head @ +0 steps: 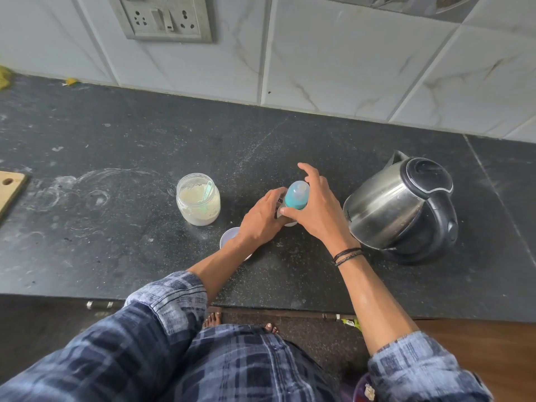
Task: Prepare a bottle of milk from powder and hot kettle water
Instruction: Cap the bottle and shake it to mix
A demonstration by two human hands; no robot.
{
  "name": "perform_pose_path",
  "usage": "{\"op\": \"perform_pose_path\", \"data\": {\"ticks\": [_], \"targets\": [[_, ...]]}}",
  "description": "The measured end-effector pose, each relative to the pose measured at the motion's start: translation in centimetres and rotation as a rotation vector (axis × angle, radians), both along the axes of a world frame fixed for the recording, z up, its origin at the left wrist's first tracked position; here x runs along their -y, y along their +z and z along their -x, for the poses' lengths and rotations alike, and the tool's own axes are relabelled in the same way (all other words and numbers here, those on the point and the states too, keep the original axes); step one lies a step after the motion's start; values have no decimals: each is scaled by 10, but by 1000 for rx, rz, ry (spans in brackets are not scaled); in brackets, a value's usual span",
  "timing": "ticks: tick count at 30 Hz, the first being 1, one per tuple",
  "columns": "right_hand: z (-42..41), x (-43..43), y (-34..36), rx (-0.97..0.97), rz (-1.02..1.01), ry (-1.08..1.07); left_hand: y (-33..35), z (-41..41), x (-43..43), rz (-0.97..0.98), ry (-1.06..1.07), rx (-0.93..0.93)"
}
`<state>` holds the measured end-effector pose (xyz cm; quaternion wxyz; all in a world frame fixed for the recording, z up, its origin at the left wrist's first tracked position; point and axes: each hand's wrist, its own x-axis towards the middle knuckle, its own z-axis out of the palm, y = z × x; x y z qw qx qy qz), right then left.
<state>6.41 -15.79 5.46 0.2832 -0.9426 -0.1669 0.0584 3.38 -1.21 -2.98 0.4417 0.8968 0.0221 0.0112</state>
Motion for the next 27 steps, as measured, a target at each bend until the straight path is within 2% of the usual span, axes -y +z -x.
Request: {"op": "perform_pose_path", "data": {"ticks": [22,27], "targets": [[-1,0,0,11,8,36,1,0,0,13,8,-7],[2,-2,-5,40,-49,-14,0,0,0,3,9,-21]]}}
